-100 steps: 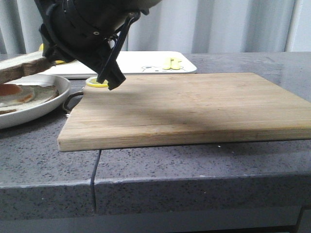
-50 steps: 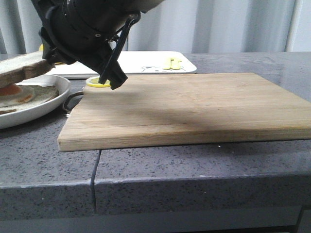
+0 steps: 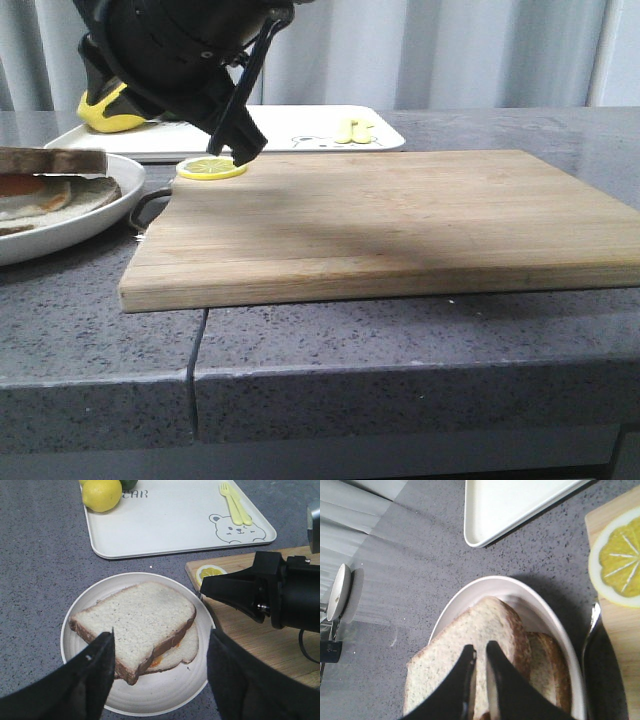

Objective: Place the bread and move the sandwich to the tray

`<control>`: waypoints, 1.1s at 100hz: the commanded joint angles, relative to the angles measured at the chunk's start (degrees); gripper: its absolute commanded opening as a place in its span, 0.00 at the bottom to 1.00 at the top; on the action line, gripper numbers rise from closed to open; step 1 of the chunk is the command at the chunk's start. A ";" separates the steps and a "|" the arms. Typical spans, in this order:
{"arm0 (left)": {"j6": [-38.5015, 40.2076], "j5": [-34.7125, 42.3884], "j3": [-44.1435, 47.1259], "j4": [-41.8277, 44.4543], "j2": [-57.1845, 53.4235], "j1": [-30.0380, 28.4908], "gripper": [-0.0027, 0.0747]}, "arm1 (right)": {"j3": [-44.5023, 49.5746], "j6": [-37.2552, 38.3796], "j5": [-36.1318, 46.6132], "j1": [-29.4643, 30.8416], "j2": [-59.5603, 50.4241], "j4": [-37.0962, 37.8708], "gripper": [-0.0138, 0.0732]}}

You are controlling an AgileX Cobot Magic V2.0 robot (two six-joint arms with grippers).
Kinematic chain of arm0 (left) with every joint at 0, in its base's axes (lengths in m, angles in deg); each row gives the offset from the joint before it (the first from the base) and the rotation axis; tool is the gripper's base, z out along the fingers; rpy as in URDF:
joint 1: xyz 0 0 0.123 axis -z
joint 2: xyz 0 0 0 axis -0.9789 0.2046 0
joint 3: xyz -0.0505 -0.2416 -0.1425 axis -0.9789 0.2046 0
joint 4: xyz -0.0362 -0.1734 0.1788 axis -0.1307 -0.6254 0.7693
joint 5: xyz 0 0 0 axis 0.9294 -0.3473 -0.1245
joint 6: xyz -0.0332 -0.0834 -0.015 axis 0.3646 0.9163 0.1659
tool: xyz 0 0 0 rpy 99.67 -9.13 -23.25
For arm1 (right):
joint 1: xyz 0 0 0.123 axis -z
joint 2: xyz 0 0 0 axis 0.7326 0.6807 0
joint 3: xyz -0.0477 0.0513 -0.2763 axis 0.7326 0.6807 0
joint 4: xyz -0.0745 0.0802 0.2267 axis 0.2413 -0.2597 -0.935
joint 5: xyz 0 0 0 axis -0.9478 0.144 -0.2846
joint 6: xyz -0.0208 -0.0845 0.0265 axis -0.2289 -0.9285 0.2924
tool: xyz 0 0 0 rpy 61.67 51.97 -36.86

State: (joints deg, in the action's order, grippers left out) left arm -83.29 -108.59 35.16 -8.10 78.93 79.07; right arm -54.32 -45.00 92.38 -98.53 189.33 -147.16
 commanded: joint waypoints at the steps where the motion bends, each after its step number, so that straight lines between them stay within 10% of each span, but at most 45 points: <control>1: -0.16 3.75 -1.89 -1.69 0.27 0.14 0.53 | -1.45 -1.01 0.48 0.08 -3.64 0.77 0.28; 35: -0.16 3.75 -1.89 -1.69 0.27 0.14 0.53 | -1.45 -6.25 4.19 0.14 -7.54 3.51 0.42; 72: -0.16 3.75 -1.89 -1.69 0.27 0.14 0.53 | -0.40 -35.74 5.61 0.14 -24.15 7.70 0.42; 110: -0.16 3.75 -1.89 -1.69 0.27 0.14 0.53 | 22.70 -55.10 15.17 0.14 -50.71 4.65 0.42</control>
State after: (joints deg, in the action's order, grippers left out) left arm -83.29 -108.59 35.16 -8.10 78.93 79.07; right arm -35.23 -96.29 104.40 -98.53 146.11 -143.07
